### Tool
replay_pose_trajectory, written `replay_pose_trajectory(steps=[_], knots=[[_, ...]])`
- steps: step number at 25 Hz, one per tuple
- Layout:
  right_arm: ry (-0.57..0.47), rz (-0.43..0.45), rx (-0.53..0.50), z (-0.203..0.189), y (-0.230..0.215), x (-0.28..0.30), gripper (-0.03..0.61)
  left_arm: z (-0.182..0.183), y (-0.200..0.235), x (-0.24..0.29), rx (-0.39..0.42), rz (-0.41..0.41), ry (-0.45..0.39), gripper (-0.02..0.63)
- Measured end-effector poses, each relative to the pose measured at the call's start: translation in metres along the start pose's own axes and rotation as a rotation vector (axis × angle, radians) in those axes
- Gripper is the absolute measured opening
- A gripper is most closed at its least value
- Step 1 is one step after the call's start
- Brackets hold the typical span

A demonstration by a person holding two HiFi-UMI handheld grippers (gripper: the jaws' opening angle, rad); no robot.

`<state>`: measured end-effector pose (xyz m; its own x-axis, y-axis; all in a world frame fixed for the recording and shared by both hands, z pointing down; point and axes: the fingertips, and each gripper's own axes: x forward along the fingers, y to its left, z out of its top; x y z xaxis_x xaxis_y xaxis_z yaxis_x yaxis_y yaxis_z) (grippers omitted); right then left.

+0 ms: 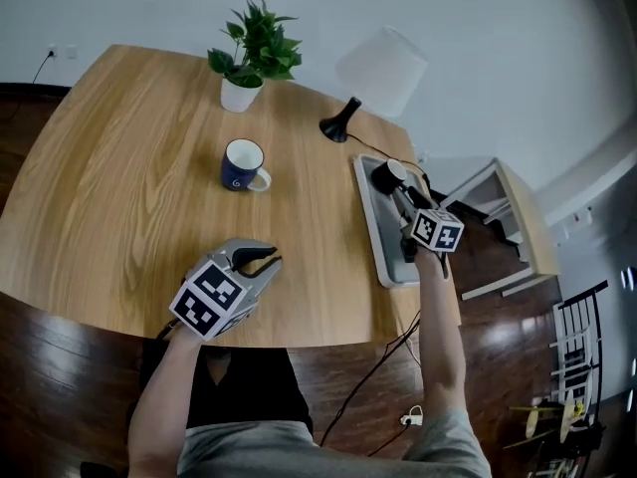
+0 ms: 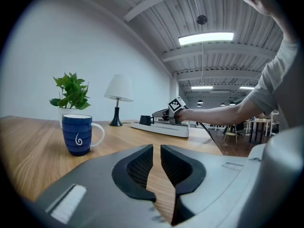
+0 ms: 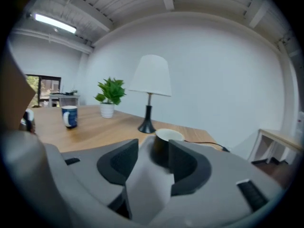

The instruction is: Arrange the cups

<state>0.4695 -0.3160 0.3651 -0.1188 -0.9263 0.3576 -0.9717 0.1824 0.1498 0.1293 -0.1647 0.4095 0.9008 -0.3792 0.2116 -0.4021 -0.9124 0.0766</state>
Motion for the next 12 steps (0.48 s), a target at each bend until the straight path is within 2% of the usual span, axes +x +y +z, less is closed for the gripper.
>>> replay_pose_trajectory(steps=[1,3,6,9,12], knots=[[-0.028,0.070,-0.020,0.009,0.026,-0.005,0.178,0.000,0.000,0.000,0.001,0.000,-0.002,0.061],[-0.039,0.234,-0.086,0.017,0.090,-0.008,0.173,0.003,0.001,0.000,0.001,0.002,-0.010,0.060],[-0.003,0.435,-0.182,0.005,0.182,-0.006,0.173,0.004,0.001,0.000,0.000,0.008,-0.019,0.061],[0.013,0.578,-0.200,-0.007,0.253,-0.002,0.173,0.006,0.000,0.000,-0.003,0.007,-0.029,0.061],[0.025,0.657,-0.196,-0.014,0.297,0.006,0.173,0.006,-0.001,0.001,-0.002,0.007,-0.028,0.061]])
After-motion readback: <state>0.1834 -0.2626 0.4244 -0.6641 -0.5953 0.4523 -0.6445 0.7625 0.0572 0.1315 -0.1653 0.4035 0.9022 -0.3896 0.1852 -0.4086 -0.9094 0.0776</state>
